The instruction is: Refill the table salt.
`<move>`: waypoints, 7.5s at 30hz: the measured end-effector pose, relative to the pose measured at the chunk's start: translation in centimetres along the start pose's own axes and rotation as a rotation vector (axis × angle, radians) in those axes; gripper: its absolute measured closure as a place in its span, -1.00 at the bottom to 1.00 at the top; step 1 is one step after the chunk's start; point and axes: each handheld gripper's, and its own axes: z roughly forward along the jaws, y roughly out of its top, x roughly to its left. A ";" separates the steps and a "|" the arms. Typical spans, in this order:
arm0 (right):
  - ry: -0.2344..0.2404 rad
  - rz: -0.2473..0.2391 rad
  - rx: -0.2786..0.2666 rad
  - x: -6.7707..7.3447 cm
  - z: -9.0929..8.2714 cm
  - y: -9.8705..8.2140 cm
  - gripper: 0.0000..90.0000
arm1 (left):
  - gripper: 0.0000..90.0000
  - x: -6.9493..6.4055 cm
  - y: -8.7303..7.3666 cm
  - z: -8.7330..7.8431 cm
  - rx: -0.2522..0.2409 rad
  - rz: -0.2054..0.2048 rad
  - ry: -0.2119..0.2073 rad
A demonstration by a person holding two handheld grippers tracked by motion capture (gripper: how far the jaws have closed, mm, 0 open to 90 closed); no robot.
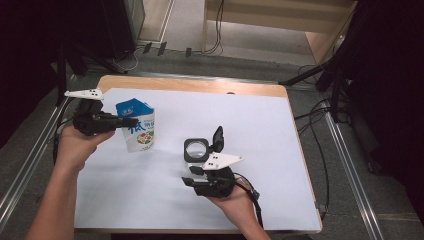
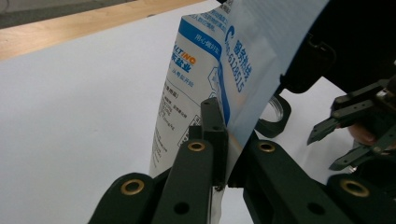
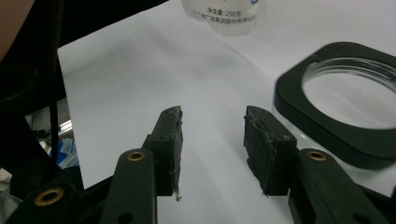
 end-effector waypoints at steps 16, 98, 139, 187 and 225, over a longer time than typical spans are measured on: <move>0.045 -0.010 0.042 0.7 7.4 1.7 0.09 | 1.00 -2.0 -0.1 -0.5 0.019 0.006 -0.028; -0.008 0.113 -0.078 2.8 11.0 -1.4 0.28 | 0.96 -5.8 1.0 8.4 0.232 0.079 -0.106; 0.006 0.116 -0.082 3.3 10.6 -0.9 0.18 | 1.00 -5.9 0.9 11.0 0.271 0.055 -0.123; 0.016 0.148 -0.128 3.5 9.9 0.4 0.27 | 1.00 -6.6 1.8 10.9 0.297 0.041 -0.125; 0.104 0.244 -0.191 2.7 9.7 1.0 0.43 | 0.96 -6.4 2.1 10.5 0.321 0.041 -0.127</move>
